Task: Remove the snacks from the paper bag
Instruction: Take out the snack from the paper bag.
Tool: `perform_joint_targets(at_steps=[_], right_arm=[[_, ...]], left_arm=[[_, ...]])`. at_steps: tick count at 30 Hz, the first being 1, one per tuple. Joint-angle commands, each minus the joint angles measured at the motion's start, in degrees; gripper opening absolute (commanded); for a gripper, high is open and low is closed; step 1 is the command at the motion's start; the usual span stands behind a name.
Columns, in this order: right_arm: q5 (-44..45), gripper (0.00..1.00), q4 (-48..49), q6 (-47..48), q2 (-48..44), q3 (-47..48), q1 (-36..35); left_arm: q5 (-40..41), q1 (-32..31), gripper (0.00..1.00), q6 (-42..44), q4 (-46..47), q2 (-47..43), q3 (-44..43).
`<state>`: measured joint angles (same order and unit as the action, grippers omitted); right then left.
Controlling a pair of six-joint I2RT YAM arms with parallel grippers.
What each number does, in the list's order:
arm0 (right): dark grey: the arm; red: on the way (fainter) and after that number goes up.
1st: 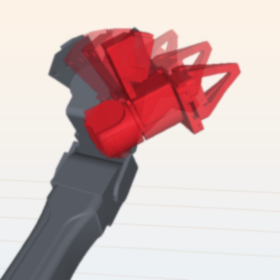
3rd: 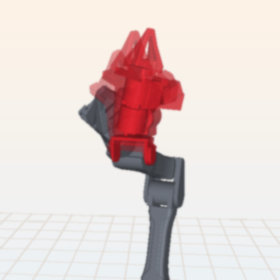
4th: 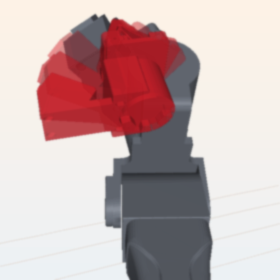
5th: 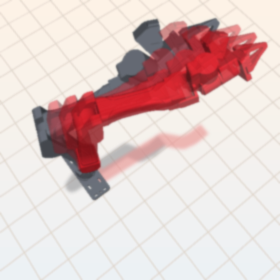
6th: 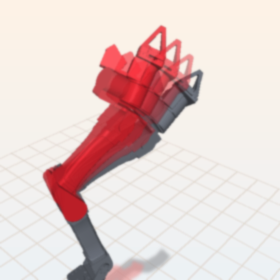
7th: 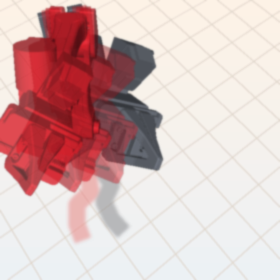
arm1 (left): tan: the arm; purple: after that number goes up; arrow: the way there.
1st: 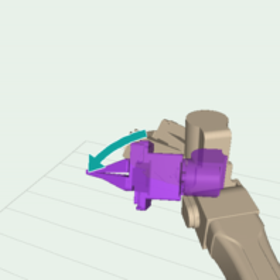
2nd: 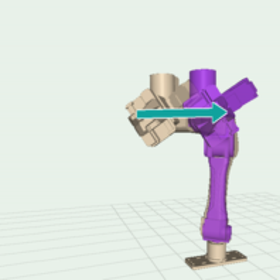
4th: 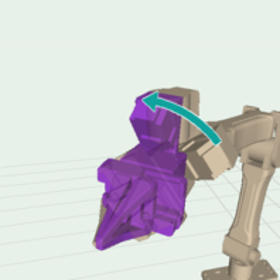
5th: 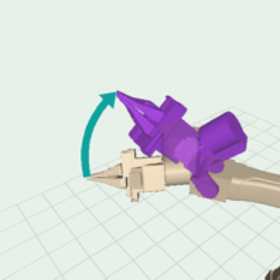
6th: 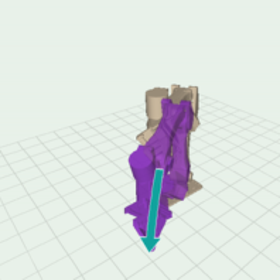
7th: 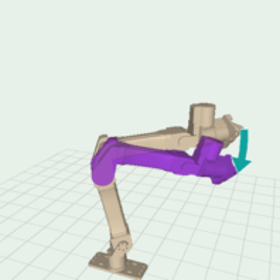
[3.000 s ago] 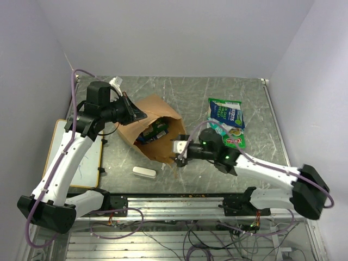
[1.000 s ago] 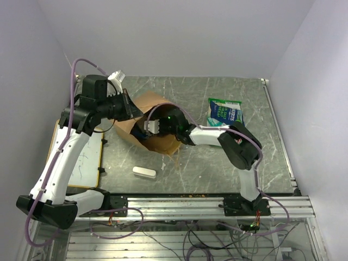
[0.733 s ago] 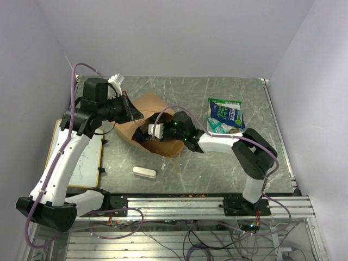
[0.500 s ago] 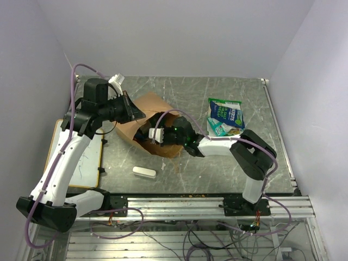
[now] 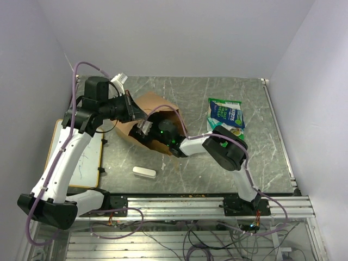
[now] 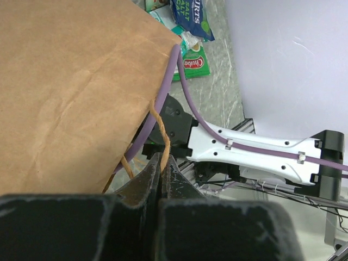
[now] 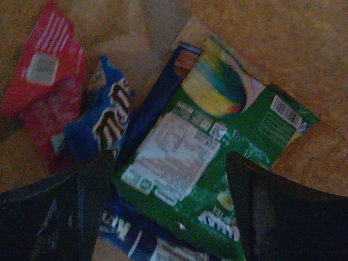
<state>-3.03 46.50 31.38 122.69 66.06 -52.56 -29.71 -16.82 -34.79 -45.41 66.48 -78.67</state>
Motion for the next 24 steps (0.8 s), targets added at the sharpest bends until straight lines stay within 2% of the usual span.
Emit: perform_joint_targets(at_steps=[1, 3, 6, 13, 15, 17, 18, 24], right_arm=[[7.68, 0.87, 6.90, -5.53, 4.10, 4.97, -0.82], [9.88, 0.91, 7.56, -5.73, 6.16, 7.73, -1.44], [11.43, 0.92, 5.83, -6.77, 10.17, 12.59, -1.66], [19.29, 0.89, -2.51, -4.86, 18.08, 22.65, -1.23], [19.74, 0.80, -4.33, -3.01, 18.32, 23.51, -0.87], [19.85, 0.60, -4.55, -1.52, 17.58, 22.82, -0.73], [19.52, 0.54, -4.18, -1.16, 16.73, 21.82, -0.78], [16.48, 0.27, -6.11, -1.18, 12.20, 17.84, -0.73]], left_arm=[[-3.51, 0.30, 0.07, 2.99, -1.15, 1.64, -2.60], [-4.31, 0.30, 0.07, 3.91, -1.95, 2.16, -2.79], [-4.77, 0.30, 0.07, 5.46, -3.16, 2.75, -3.42], [-1.94, 0.30, 0.07, 7.91, -6.72, 2.44, -5.02], [0.05, 0.30, 0.07, 8.41, -7.93, 1.91, -5.46], [2.33, 0.30, 0.07, 8.67, -8.94, 1.29, -5.52], [3.53, 0.36, 0.07, 8.56, -9.37, 1.02, -5.53], [7.66, 0.97, 0.07, 7.25, -9.32, -0.69, -4.51]])
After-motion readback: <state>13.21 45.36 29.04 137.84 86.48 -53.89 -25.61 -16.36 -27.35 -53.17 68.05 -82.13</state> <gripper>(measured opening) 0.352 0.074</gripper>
